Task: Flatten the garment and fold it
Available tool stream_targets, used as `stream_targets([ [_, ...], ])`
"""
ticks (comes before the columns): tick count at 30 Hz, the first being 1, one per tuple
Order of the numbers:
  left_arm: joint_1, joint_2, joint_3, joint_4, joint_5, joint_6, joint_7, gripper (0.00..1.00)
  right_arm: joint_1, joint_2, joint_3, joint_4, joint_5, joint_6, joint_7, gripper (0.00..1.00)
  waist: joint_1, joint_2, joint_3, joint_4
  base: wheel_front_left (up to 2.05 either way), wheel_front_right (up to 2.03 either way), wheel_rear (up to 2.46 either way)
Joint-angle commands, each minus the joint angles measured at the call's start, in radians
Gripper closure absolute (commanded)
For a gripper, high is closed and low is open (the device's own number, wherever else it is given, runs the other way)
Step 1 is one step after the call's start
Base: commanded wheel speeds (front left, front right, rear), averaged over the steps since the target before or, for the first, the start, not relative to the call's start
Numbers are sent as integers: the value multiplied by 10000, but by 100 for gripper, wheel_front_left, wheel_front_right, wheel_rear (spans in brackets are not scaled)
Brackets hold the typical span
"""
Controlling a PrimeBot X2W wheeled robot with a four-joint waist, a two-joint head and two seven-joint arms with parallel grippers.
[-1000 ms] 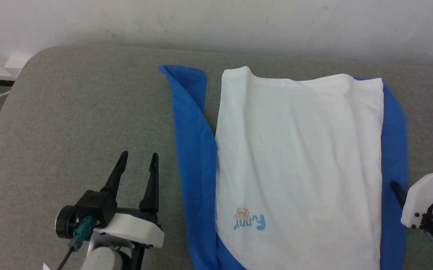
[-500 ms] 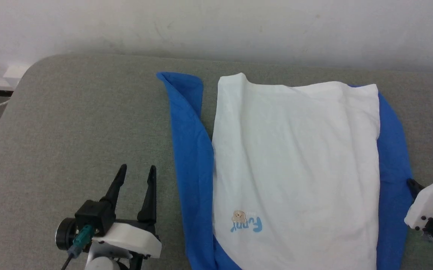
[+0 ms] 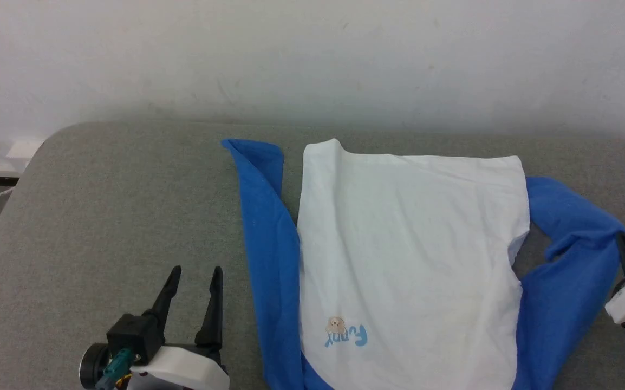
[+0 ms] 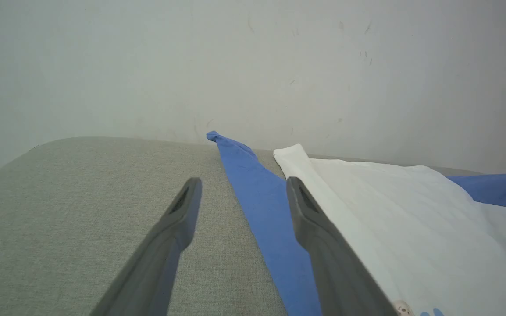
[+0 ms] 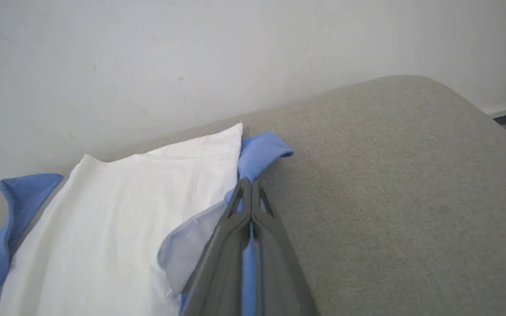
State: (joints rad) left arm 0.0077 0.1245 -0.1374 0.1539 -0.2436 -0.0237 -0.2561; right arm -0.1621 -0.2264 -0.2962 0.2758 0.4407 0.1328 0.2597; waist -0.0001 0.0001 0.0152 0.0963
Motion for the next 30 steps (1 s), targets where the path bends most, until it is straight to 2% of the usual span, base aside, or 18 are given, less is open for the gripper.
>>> stream_targets([
  [1, 136, -48, 94, 26, 69, -71, -57, 0, 142, 169, 89, -341, 142, -21, -73, 100, 1, -1, -108, -29, 0, 0, 0],
  [6, 246, -93, 239, 106, 68, -149, -57, 0, 496, 201, 1169, -1736, 350, -21, -74, 100, 1, -1, -106, 28, 0, 0, 0],
  [11, 216, -191, 263, 248, 59, -218, -57, 0, 774, -111, 3038, -2807, 686, -21, -18, 100, 1, -1, -6, 141, 0, 0, 0],
  [14, 150, -245, 228, 381, 56, -268, -57, 0, 796, -444, 4368, -2976, 821, -21, 3, 100, 1, -1, 65, 225, 0, 0, 0],
  [20, -61, -315, 91, 709, 79, -379, -57, 0, 520, -1044, 6994, -2607, 990, -21, -226, 100, 1, -1, 198, 472, 0, 0, 0],
  [29, -300, -428, -114, 1148, 37, -478, -57, 0, -231, -1450, 9711, -1111, 1341, -21, -646, 100, 1, -1, 382, 712, 0, 0, 0],
  [30, -325, -441, -131, 1171, 34, -481, -57, 0, -330, -1474, 9899, -883, 1337, -21, -745, 60, 1, -1, 403, 722, 0, 0, 0],
])
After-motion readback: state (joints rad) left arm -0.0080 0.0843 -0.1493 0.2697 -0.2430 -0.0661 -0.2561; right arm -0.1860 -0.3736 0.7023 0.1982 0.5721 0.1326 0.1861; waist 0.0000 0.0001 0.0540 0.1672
